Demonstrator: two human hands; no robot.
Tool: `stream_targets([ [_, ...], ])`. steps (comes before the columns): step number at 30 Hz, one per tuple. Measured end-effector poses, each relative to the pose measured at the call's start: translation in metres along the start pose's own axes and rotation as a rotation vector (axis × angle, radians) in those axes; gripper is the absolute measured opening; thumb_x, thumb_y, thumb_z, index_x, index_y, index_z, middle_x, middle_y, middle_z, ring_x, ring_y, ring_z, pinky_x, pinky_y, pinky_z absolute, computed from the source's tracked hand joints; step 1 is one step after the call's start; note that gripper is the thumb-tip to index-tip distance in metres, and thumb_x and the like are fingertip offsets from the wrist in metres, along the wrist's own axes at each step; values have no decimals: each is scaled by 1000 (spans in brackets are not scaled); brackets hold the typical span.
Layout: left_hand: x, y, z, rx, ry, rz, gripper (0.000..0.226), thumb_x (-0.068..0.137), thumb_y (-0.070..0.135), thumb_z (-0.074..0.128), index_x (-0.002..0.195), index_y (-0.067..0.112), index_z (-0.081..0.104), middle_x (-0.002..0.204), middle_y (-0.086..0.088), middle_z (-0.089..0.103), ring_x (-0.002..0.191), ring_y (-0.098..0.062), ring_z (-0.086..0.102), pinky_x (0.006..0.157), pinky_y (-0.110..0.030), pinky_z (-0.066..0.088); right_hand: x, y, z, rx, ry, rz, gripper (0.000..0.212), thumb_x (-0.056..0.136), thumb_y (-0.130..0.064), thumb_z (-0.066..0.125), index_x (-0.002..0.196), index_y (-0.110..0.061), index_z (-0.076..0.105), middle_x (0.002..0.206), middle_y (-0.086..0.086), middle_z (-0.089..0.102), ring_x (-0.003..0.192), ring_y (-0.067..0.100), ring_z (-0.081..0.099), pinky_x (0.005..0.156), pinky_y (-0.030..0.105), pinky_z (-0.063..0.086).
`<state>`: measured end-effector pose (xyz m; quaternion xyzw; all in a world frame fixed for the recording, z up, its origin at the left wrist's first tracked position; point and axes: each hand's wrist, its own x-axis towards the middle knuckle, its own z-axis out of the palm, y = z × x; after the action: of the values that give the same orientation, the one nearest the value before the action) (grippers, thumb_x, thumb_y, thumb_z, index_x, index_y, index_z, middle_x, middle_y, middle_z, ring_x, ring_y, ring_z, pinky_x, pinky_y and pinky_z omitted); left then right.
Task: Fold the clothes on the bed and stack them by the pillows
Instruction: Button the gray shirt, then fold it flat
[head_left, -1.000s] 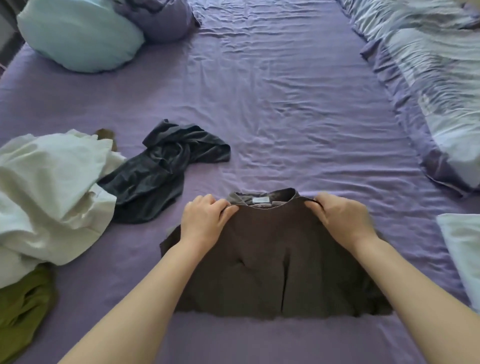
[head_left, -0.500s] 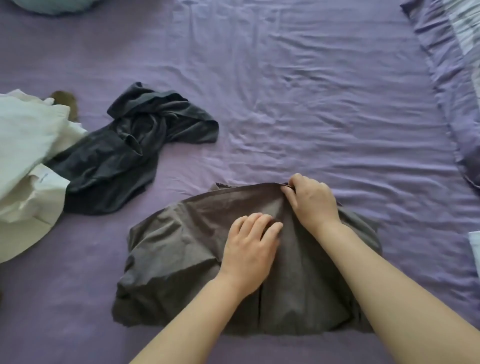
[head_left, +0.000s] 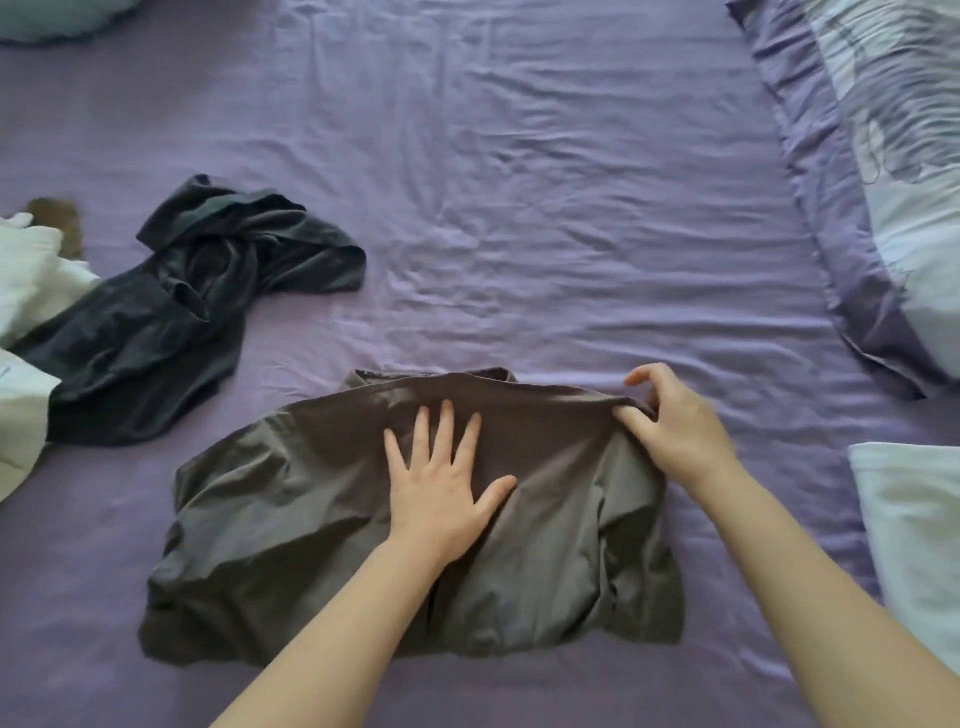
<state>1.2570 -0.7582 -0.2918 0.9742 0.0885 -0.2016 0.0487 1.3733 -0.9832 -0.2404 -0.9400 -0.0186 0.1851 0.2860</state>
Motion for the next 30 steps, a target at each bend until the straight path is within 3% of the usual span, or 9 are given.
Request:
stream_targets([
  [3,-2,15,-4,21,87,-42,81,84,72,14,151,28,10,160,-7,-4,146,-30,-11,112,-59,-9,-11,-5,15,-325,149,-112,47,84,-18,65,128,-10,52,120,14,57,113,34,51,87,42,40],
  [7,-3,38,-3,-33,272,126,64,89,60,27,145,29,34,155,-9,26,143,-33,22,112,-63,16,-58,-5,52,-454,276,-317,52,86,-34,57,135,-18,50,142,17,43,135,37,34,107,56,29],
  [9,4,40,2,-44,218,137,65,90,64,17,148,35,18,158,-4,9,146,-30,10,114,-62,4,-72,6,69,-527,168,-310,54,89,-47,41,138,-26,45,149,16,34,141,36,24,110,61,19],
  [12,17,32,18,0,135,113,67,86,72,1,144,40,-13,153,4,-19,144,-25,-22,111,-59,-17,-69,30,78,-585,60,-219,55,88,-53,31,135,-31,49,149,15,34,139,38,26,106,65,24],
  [16,26,27,23,11,58,147,69,82,75,-4,138,42,-26,149,4,-29,134,-22,-40,108,-58,-23,-58,40,81,-611,-19,-228,57,89,-56,23,140,-35,37,153,12,24,141,38,18,107,64,23],
  [19,18,22,10,-56,53,180,70,83,74,-3,143,41,-19,154,5,-23,143,-24,-25,111,-55,-19,-64,41,79,-447,48,-193,60,90,-58,29,145,-34,21,157,11,5,145,33,4,113,55,15],
  [23,-11,19,-5,-152,148,222,63,91,67,5,147,41,-9,156,5,-18,145,-21,-17,116,-50,-14,-78,30,67,18,227,175,79,87,-43,57,150,-25,13,156,14,15,139,37,24,107,49,30],
  [27,-31,43,-18,-324,59,241,62,89,67,4,144,43,-13,156,7,-19,144,-14,-21,116,-43,-15,-89,7,56,107,185,153,79,90,-32,58,149,-36,6,152,3,31,136,27,31,105,44,33],
  [30,-43,60,-34,-744,-36,213,64,91,66,13,149,41,2,158,13,-5,145,-3,-9,118,-29,-3,-94,-15,39,215,206,111,81,89,-19,61,147,-41,9,149,-4,35,133,15,37,103,25,32],
])
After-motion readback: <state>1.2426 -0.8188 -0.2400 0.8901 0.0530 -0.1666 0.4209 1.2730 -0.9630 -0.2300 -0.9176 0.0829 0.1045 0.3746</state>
